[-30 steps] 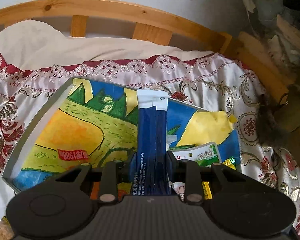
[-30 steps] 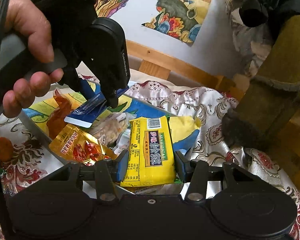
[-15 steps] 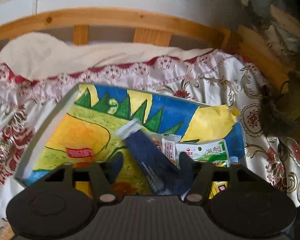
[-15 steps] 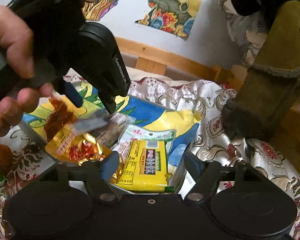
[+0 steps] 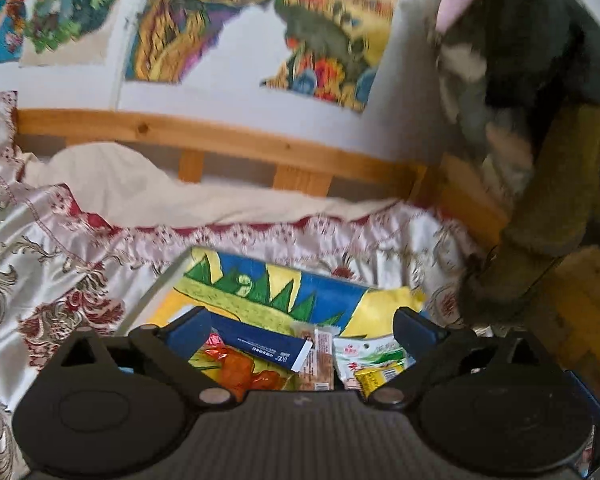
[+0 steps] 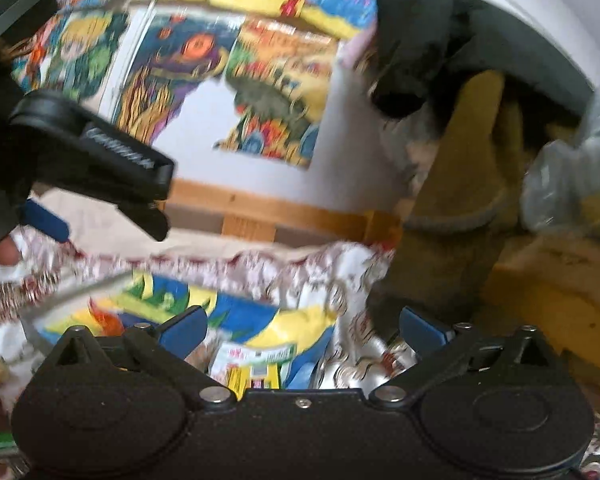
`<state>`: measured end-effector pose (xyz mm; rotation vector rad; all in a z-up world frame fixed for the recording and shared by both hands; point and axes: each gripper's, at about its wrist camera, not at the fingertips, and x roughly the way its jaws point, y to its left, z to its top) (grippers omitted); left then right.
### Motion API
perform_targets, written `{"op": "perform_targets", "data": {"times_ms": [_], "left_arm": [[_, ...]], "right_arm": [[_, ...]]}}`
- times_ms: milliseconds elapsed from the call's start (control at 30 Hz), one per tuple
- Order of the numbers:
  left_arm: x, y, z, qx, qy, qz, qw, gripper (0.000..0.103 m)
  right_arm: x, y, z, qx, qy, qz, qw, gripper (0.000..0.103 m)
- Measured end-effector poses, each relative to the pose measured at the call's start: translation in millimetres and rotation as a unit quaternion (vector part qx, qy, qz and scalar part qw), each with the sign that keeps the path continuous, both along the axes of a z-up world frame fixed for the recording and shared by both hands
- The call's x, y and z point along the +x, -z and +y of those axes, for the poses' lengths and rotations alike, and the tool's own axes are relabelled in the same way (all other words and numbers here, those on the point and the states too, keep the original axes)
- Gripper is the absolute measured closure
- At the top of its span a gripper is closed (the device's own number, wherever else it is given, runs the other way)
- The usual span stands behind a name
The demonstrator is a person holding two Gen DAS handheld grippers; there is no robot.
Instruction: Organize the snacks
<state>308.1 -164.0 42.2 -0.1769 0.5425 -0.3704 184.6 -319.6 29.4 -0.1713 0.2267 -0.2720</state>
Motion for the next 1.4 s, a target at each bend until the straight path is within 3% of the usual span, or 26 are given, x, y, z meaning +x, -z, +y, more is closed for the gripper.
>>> {"op": "perform_targets", "data": {"times_ms": [200, 533, 700, 967, 1133, 1400], "left_arm": [[-50, -15, 39, -0.039, -0.022, -0.041, 0.9982, 0.001], [-132, -15, 105, -0.023, -0.054, -0.077, 0.9953, 0.000], [-169, -7, 131, 0.013, -0.076, -0.083, 0.9935, 0.000], [-203, 9, 155, 0.009, -0.096, -0.066, 0.9932, 0.000], [-234, 23, 162, 0.044, -0.107, -0.072, 0.9906, 0.000], [-256, 34, 166, 0.085, -0.100, -0.037, 0.9906, 0.000]], "right_arm": [[-35, -19, 12, -0.012, -0.019, -0.020, 1.000, 0.001], [-99, -35, 41, 0.009, -0.044, -0.037, 0.998, 0.001], [-131, -43, 52, 0.026, -0.048, -0.046, 0.997, 0.001], [-175, -41, 65, 0.051, -0.039, -0.031, 0.997, 0.001], [-195, -35, 73, 0.052, -0.041, -0.007, 0.998, 0.001], [-211, -28, 86, 0.047, -0.045, 0.026, 0.998, 0.001]]}}
